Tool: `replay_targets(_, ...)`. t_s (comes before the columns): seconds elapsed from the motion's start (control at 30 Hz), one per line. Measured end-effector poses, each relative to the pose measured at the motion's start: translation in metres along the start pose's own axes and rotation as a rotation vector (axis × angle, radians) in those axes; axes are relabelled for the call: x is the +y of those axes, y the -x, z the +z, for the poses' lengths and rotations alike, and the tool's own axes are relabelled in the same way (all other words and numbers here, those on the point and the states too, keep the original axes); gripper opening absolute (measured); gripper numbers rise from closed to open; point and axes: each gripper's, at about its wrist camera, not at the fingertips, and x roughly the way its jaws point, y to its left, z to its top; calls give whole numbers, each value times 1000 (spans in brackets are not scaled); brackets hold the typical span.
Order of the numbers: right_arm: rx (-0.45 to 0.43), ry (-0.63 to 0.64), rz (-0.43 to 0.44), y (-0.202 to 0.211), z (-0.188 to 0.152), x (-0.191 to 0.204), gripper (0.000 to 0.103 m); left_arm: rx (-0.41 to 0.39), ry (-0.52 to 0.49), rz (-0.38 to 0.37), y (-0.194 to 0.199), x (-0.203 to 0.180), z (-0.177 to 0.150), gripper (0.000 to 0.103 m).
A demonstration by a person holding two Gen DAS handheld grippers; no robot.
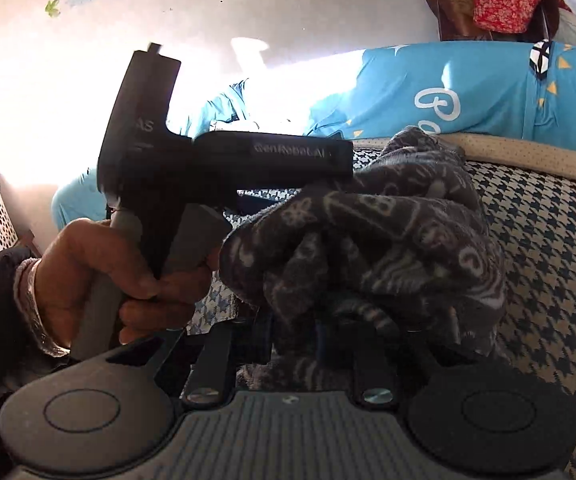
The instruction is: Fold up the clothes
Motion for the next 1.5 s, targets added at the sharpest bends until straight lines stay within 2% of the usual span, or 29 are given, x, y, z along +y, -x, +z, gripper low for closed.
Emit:
replay_targets(0.07, 2, -3, -3, 6, 1, -4, 21, 42, 65, -25, -8, 11, -1, 103)
replay_targets(0.13, -4, -9, 5, 16, 3, -10, 21, 53, 95, -13, -11, 18, -1, 103)
replay_targets(0.23, -58, -31, 16, 34, 9, -18, 22, 63, 133, -13, -14, 25, -1, 103)
replay_targets(0.3, -106, -63, -4, 44, 14, -24, 27, 65, 139, -16, -13, 25, -1, 103)
replay_targets(0.37, -141, -137, -24, 46, 16, -36, 43, 62, 133, -13, -12, 23, -1, 103)
replay_targets(0.5, -168, -300, -51, 39, 21, -61, 53, 65, 133, -15, -12, 21, -1, 103)
replay_targets(0.63, -175, -383, -82, 27, 25, -77, 65, 71, 129, -16, -14, 22, 1, 103)
replay_targets(0.8, -244, -420, -97, 32, 30, -86, 67, 75, 122, -18, -17, 24, 3, 103)
replay_targets(0.87, -259, -450, -83, 31, 32, -91, 73, 78, 128, -20, -14, 26, 2, 103)
replay_targets(1.03, -190, -565, 32, 8, 29, -100, 73, 80, 140, -19, -7, 30, -3, 103)
replay_targets(1.13, -185, -520, 16, -3, 29, -92, 75, 81, 156, -21, -5, 32, -4, 103)
replay_targets(1.2, -196, -499, 13, -8, 29, -88, 72, 80, 170, -25, -2, 35, -4, 103)
replay_targets(1.23, -198, -490, 15, -10, 29, -86, 62, 79, 176, -27, -1, 36, -4, 103)
replay_targets(1.27, -194, -479, 19, -13, 29, -84, 48, 76, 180, -30, 2, 37, -4, 103)
replay_targets(1.3, -188, -468, 24, -15, 30, -82, 41, 70, 181, -33, 6, 38, -3, 103)
replay_targets(1.37, -187, -443, 18, -16, 32, -79, 20, 54, 180, -38, 11, 39, 0, 103)
replay_targets(1.43, -205, -413, -1, -11, 35, -76, 14, 30, 190, -51, 16, 39, 3, 103)
replay_targets(1.5, -248, -394, -30, 1, 39, -76, 12, 2, 203, -55, 21, 39, 7, 103)
